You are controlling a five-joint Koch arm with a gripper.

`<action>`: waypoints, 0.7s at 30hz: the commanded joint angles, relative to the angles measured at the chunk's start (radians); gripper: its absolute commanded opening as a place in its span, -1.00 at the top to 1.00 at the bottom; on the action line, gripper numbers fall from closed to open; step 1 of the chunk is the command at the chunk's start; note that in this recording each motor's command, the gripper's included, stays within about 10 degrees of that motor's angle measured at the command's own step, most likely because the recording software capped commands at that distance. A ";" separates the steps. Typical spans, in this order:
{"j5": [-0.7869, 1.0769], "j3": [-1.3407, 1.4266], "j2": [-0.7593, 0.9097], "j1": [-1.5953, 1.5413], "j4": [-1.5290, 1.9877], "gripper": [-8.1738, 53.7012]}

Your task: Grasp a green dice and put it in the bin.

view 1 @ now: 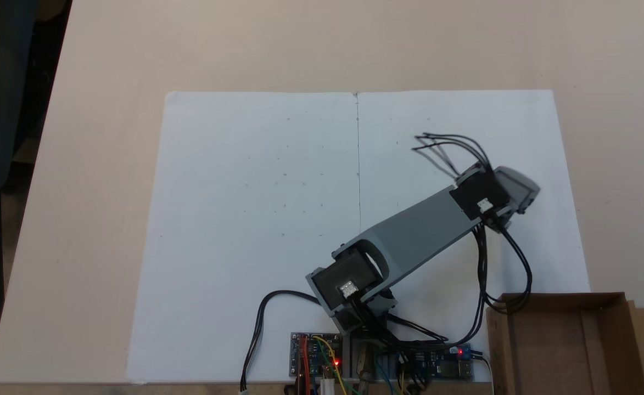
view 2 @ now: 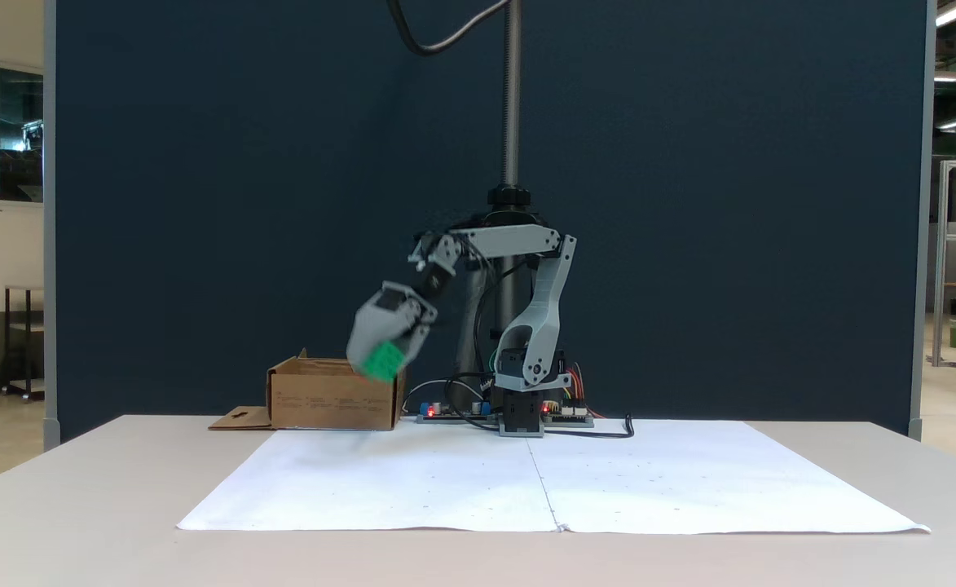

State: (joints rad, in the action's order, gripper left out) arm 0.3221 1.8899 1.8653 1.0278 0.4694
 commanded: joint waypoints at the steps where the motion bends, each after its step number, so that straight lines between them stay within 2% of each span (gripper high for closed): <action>1: -0.067 -0.098 0.032 0.040 0.081 0.35; 9: -0.262 -0.291 -0.083 0.261 0.107 0.35; 16: -0.270 -0.471 -0.249 0.474 0.137 0.35; 21: -0.267 -0.525 -0.279 0.598 0.193 0.35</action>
State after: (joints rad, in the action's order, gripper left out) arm 0.0721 1.4312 1.5693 1.5861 0.6274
